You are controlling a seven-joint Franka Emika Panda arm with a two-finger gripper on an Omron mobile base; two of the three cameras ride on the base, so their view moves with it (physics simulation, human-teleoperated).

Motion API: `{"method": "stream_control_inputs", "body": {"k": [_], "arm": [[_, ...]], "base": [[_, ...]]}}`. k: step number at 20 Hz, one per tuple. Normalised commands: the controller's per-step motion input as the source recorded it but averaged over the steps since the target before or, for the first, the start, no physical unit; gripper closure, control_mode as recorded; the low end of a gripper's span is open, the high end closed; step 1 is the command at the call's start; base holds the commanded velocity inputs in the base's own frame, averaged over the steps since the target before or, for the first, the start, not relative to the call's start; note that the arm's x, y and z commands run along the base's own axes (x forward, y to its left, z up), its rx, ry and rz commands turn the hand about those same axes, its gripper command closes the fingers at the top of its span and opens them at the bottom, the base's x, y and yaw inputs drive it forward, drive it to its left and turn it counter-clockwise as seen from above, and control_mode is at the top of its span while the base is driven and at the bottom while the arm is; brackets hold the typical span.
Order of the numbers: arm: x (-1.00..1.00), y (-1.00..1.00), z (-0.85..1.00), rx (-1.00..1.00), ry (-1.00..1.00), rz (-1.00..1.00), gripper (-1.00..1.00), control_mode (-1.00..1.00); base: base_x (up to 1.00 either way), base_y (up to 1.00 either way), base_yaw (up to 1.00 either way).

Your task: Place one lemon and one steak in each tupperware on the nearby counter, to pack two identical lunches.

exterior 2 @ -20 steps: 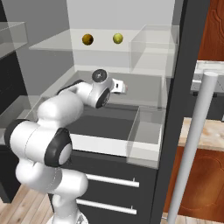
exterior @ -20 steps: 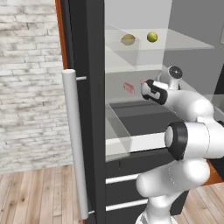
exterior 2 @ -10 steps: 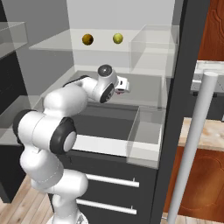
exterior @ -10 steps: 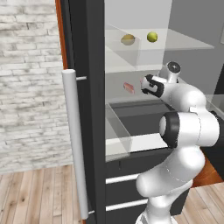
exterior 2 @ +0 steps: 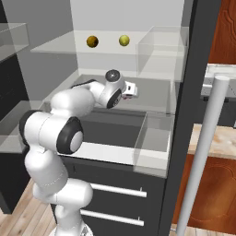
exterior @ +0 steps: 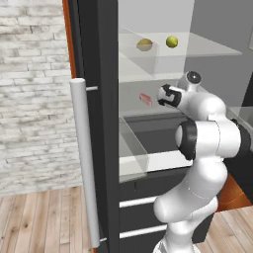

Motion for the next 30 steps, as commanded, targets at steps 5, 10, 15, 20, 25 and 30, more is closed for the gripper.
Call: {"method": "stream_control_inputs", "body": {"k": [5, 10, 15, 20, 25, 30], "arm": [[0.32, -0.03, -0.04, 0.0, 0.01, 0.0, -1.0, -1.0], [0.3, -0.04, -0.12, 0.0, 0.02, 0.0, -1.0, -1.0], [0.21, -0.06, -0.13, 0.0, 0.01, -0.01, -1.0, -1.0], [0.13, -0.08, -0.12, 0.0, 0.0, -0.02, -1.0, -1.0], [0.13, -0.01, -0.19, 0.0, 0.0, -0.03, -1.0, -1.0], [0.15, 0.0, -0.33, 0.0, 0.05, -0.03, 1.0, -1.0]], "base": [[0.0, 0.0, 0.0], [0.0, 0.0, 0.0], [0.0, 0.0, 0.0], [0.0, 0.0, 0.0], [0.0, 0.0, 0.0], [0.0, 0.0, 0.0]]}}
